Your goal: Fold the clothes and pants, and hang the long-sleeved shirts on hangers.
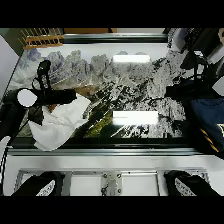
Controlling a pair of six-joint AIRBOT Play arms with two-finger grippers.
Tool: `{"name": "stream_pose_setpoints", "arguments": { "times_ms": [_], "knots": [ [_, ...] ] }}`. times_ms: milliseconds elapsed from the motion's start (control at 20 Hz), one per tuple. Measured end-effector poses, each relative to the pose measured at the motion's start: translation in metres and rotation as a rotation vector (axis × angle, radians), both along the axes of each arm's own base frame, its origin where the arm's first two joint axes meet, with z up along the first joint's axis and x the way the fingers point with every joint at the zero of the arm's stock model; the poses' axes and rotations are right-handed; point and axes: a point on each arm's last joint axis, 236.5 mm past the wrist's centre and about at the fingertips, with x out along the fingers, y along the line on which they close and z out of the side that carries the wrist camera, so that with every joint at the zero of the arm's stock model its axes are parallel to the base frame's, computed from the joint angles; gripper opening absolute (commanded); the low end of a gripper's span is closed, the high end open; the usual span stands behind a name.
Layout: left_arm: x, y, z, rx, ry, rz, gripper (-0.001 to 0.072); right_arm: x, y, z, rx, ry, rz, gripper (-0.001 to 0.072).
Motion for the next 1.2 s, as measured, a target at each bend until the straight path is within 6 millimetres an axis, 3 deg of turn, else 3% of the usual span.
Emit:
{"name": "stream_pose_setpoints", "arguments": {
  "times_ms": [250,300,350,500,550,600,650,800,1000,1050,1100,1150,1200],
  "knots": [
    [0.000,0.000,0.000,0.001,-0.001,-0.002,0.0009,0.000,0.000,0.000,0.000,0.000,0.000,0.0015],
    [0.000,0.000,0.000,0.001,-0.002,-0.001,0.0261,0.000,0.000,0.000,0.000,0.000,0.000,0.0015],
    [0.004,0.005,0.001,0.019,-0.018,0.004,0.0702,0.000,0.000,0.000,0.000,0.000,0.000,0.0015],
    [0.022,0.058,0.007,0.174,-0.058,0.063,0.0698,0.000,0.000,0.000,0.000,0.000,0.000,0.0015],
    [0.028,0.091,0.004,0.256,-0.044,0.108,0.0698,0.000,0.000,0.000,0.000,0.000,0.000,0.0015],
    [0.033,0.153,-0.010,0.361,0.024,0.206,0.0698,0.000,0.000,0.000,0.000,0.000,0.000,0.0015],
    [0.033,0.193,-0.028,0.404,0.089,0.271,0.0698,0.000,0.000,0.000,0.000,0.000,0.000,0.0015],
    [0.032,0.243,-0.072,0.436,0.198,0.349,0.0698,0.000,0.000,0.000,0.000,0.000,0.000,0.0015],
    [0.036,0.279,-0.124,0.446,0.293,0.387,0.0695,0.000,0.000,0.000,0.000,0.000,0.000,0.0015],
    [0.038,0.282,-0.132,0.447,0.309,0.388,0.0455,0.000,0.000,0.000,0.000,0.000,0.000,0.0015],
    [0.039,0.284,-0.138,0.444,0.321,0.390,0.0099,0.000,0.000,0.000,0.000,0.000,0.000,0.0015],
    [0.041,0.285,-0.141,0.447,0.329,0.388,0.0008,0.000,0.000,0.000,0.000,0.000,0.000,0.0015],
    [0.042,0.284,-0.142,0.448,0.336,0.382,0.0009,0.000,0.000,0.000,0.000,0.000,0.000,0.0015]
  ]
}}
